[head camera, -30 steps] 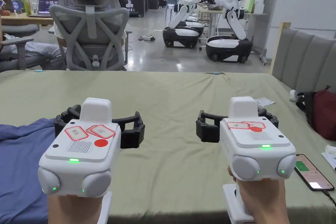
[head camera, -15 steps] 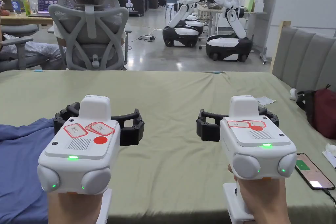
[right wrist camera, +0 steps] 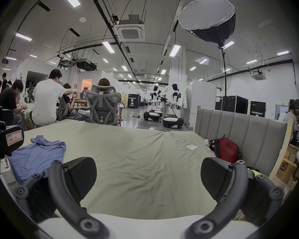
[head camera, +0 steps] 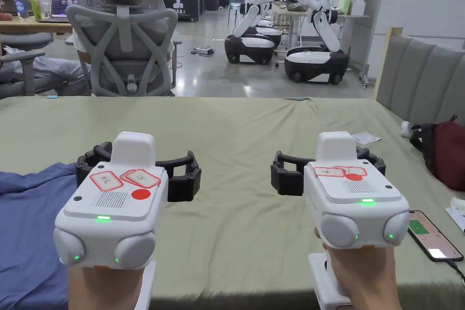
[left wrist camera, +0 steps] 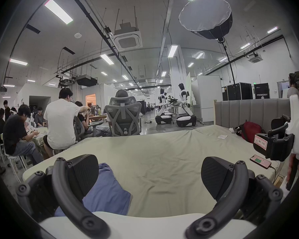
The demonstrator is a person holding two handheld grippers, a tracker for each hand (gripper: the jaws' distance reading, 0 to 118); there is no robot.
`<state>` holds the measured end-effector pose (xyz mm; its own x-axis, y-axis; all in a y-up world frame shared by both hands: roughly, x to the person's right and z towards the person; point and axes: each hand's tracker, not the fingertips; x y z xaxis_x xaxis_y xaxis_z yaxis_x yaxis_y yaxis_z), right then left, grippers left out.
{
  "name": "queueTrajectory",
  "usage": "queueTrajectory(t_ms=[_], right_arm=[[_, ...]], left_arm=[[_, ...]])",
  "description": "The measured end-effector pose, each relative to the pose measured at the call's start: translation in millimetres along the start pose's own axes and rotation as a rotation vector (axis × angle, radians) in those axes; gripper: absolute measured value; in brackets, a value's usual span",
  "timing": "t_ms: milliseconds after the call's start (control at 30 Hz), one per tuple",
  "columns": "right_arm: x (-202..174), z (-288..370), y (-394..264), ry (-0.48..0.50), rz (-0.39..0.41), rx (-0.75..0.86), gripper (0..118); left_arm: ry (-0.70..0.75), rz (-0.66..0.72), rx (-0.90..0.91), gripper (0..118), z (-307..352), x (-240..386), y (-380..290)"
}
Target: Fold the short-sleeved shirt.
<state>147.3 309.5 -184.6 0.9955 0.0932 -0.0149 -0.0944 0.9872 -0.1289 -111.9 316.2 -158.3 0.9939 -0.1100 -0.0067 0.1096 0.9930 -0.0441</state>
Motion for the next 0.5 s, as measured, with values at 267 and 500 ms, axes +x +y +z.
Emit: queueTrajectory(t_ms=[267, 500], right_arm=[[0.9, 0.5, -1.1, -0.005, -0.002, -0.001, 118], [0.3, 1.8, -2.8, -0.006, -0.001, -0.008, 118]], left_arm=[[-0.001, 0.002, 0.000, 118, 0.3, 0.3, -0.5], [-0.003, 0.000, -0.002, 118, 1.3, 2.0, -1.6]])
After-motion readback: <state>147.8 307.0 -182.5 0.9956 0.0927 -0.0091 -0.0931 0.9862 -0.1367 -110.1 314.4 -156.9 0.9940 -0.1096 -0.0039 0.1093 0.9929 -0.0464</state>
